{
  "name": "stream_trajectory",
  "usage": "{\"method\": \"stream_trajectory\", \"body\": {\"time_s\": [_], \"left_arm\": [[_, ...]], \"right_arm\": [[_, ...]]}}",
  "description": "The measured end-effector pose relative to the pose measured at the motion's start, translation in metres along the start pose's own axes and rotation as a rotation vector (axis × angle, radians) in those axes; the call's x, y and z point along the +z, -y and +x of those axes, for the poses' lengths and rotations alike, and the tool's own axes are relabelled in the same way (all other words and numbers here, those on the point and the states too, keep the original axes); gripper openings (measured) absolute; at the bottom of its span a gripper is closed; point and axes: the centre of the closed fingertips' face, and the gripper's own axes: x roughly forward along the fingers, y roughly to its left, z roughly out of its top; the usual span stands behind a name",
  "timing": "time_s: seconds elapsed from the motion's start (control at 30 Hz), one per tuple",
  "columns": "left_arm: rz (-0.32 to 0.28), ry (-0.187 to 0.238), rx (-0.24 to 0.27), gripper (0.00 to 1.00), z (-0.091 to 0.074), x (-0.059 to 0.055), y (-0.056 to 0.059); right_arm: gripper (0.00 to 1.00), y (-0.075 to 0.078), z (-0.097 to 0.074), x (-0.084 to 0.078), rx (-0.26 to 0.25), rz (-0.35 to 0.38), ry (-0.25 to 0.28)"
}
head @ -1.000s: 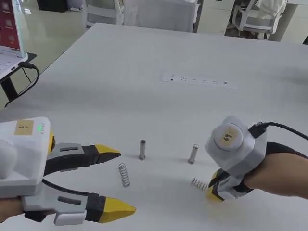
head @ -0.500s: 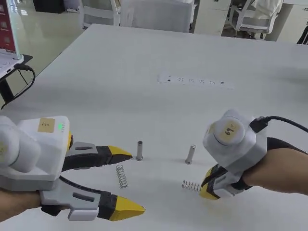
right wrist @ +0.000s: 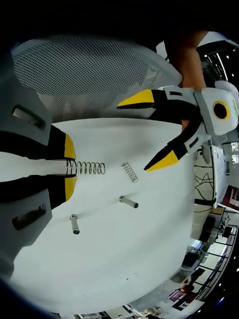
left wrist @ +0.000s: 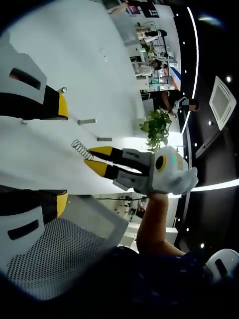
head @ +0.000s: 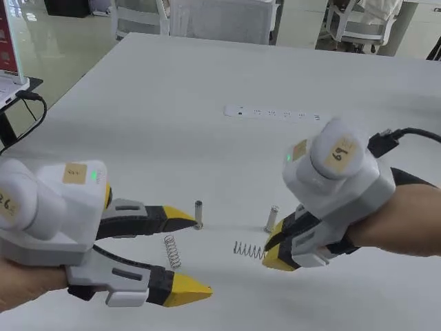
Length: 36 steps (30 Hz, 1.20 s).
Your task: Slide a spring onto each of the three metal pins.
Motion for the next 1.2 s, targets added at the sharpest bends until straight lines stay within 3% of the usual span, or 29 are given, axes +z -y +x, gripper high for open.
{"method": "stream_trajectory", "body": {"time_s": [0.27, 0.53, 1.2], "left_arm": [[0.017, 0.024, -0.016, 0.45, 0.0, 0.01, 0.005], [0.045, 0.036, -0.055, 0.34, 0.002, 0.017, 0.015], [0.098, 0.02, -0.102, 0.04, 0.009, 0.018, 0.024]], "right_arm": [[0.07, -0.022, -0.012, 0.026, 0.051, -0.106, 0.048], [0.07, -0.032, -0.015, 0.038, 0.069, -0.167, 0.064], [0.07, -0.044, -0.019, 0.042, 0.101, -0.238, 0.079]]}}
